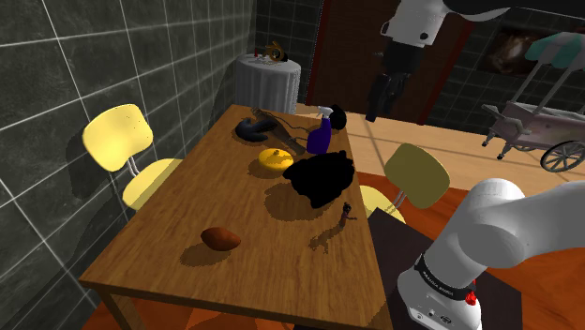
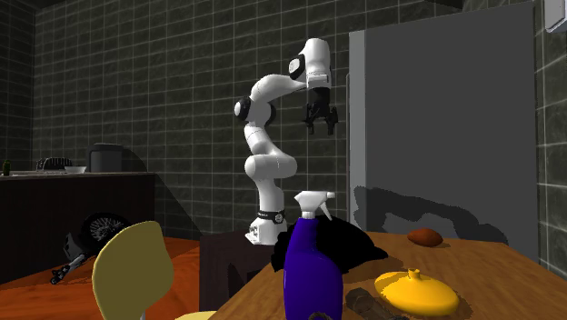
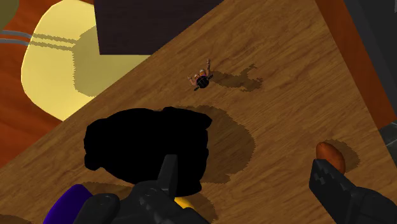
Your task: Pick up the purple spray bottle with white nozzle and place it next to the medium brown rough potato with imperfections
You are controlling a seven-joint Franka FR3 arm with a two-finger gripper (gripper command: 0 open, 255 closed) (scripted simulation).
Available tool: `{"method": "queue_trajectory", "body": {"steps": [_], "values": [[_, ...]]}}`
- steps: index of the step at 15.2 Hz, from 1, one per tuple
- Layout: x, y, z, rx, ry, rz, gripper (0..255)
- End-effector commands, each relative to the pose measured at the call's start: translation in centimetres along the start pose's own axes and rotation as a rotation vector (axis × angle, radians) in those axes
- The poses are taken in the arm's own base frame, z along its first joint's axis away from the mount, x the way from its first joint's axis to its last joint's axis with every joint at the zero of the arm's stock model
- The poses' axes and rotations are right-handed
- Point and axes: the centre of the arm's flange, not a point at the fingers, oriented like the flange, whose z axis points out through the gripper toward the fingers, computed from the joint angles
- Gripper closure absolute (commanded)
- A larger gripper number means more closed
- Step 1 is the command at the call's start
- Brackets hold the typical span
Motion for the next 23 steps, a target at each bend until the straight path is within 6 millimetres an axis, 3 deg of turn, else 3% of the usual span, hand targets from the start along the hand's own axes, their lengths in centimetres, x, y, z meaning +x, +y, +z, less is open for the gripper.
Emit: {"method": "queue_trajectory", "body": {"steps": [1,23], "values": [[0.0,0.0,0.0,0.000,0.000,0.000,0],[17.8,24.0,7.1,0.118,-0.020,-0.130,0]]}}
